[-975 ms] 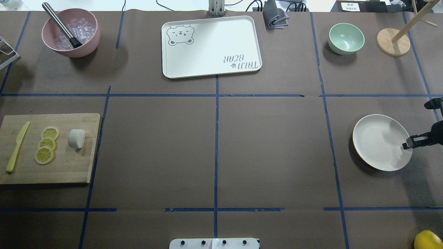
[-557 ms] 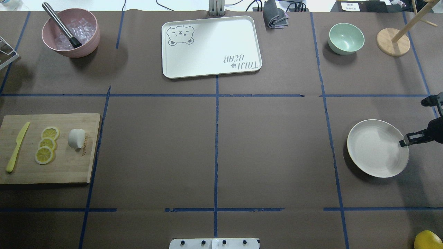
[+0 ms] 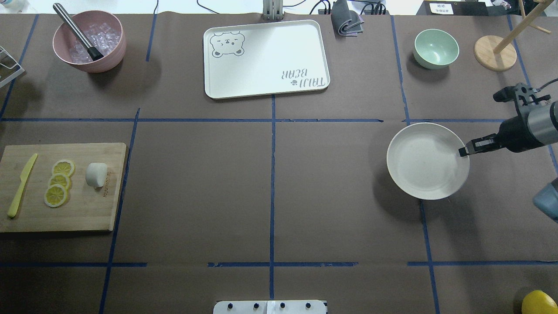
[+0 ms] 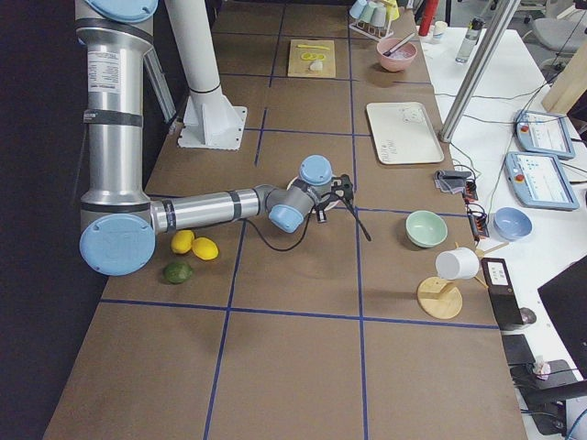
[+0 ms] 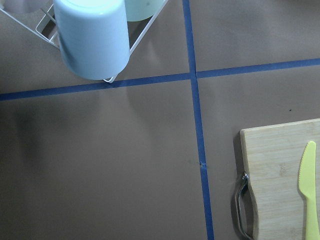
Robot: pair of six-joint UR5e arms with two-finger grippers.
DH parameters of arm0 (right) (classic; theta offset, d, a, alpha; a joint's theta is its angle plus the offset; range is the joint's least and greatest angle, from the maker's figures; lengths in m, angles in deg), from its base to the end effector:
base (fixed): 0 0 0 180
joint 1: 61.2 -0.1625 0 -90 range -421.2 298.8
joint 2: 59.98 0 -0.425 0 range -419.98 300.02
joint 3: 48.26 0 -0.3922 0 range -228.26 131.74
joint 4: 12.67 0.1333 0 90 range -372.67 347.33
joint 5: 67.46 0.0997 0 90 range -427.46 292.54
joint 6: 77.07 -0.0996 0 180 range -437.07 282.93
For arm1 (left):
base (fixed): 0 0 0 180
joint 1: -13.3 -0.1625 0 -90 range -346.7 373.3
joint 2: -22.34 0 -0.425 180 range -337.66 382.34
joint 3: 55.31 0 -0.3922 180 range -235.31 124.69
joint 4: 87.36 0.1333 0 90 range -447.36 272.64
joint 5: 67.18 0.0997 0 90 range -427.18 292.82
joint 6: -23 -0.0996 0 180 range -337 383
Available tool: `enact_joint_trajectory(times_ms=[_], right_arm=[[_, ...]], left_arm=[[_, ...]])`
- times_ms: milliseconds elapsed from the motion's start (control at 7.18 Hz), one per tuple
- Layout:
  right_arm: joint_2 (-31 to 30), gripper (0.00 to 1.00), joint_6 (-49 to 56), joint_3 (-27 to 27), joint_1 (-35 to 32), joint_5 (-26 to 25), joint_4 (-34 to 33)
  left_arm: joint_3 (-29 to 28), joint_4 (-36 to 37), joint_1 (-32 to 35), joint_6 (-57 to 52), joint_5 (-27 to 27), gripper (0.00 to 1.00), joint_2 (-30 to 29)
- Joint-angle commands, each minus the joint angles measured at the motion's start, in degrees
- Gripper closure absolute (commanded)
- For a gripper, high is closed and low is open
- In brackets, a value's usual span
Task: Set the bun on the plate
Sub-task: 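Slide the white plate with the right gripper toward the table center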
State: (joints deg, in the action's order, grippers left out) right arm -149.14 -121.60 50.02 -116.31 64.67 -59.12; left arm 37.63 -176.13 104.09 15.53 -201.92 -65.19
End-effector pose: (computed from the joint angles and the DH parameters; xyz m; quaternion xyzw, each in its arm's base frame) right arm -0.2387 -0.4585 0.4908 0.1127 -0.5123 -0.0886 0.8468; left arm -0.0697 -0.4717 0.6560 0.0213 0.3800 0.0514 0.9233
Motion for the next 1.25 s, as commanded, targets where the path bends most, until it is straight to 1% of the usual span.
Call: enact_joint_trajectory(times_ms=[0, 139, 279, 418, 557, 697, 836, 975, 1115], right_arm=[[12.8, 0.98, -3.2, -2.4, 6.9, -2.6, -0.4], [17.4, 0.98, -10.0, -4.0, 12.3, -6.1, -0.4], [21.5, 0.97, -12.9, -6.8, 15.8, -9.9, -0.5], [24.1, 0.94, -18.6, -9.8, 19.4, -10.8, -1.0], [27.1, 0.93, -22.3, -12.0, 22.1, -14.4, -2.9], [29.7, 0.92, -24.0, -12.6, 23.4, -16.8, -7.2], [31.4, 0.92, -25.9, -12.6, 23.8, -17.0, -10.0], [31.9, 0.69, -26.8, -12.6, 24.0, -16.9, -10.1], [32.0, 0.06, -26.9, -12.6, 24.0, -17.0, -10.2]], left_arm=[[0.0, 0.1, 0.0, 0.0, 0.0, 0.0, 0.0], [0.0, 0.1, 0.0, 0.0, -0.1, 0.0, -0.1], [0.0, 0.0, 0.0, 0.0, -0.1, 0.0, -0.1], [0.0, 0.0, -0.1, 0.0, -0.1, 0.0, -0.1], [0.2, 0.1, -0.1, 0.0, -0.1, 0.0, -0.1], [0.2, 0.1, -0.1, 0.0, -0.1, 0.0, -0.1], [0.2, 0.1, 0.0, 0.0, -0.1, 0.0, -0.1], [0.2, 0.1, -0.1, 0.0, -0.1, 0.0, -0.1], [0.2, 0.1, -0.1, 0.0, -0.1, 0.0, -0.1]])
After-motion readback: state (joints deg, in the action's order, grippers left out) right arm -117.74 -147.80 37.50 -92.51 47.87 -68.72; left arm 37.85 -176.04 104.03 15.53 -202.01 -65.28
